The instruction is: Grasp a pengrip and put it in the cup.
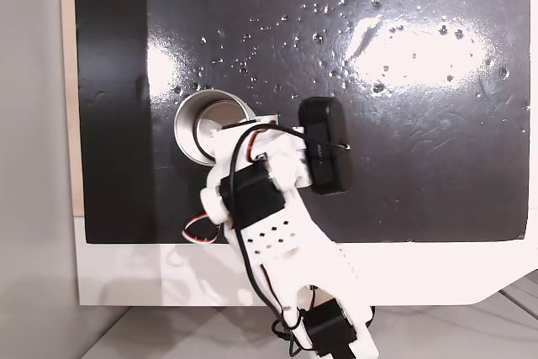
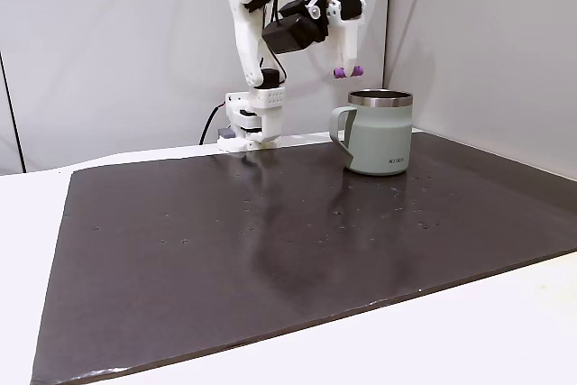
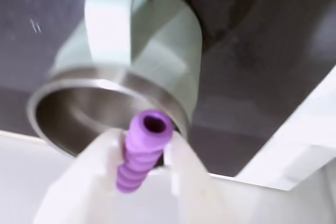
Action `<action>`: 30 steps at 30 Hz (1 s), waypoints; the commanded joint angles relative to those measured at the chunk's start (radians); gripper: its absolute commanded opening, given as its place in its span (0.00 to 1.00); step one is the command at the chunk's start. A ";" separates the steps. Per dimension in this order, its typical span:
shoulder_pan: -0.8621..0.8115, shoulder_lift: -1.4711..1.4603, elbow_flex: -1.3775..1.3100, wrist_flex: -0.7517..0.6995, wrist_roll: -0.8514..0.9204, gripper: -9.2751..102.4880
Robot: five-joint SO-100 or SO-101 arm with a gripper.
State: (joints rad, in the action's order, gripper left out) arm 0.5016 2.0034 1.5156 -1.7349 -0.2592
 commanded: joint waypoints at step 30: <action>0.118 0.028 0.091 0.250 -0.038 0.48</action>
State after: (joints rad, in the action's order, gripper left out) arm 0.6075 1.9896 1.6061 -1.4987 -0.2930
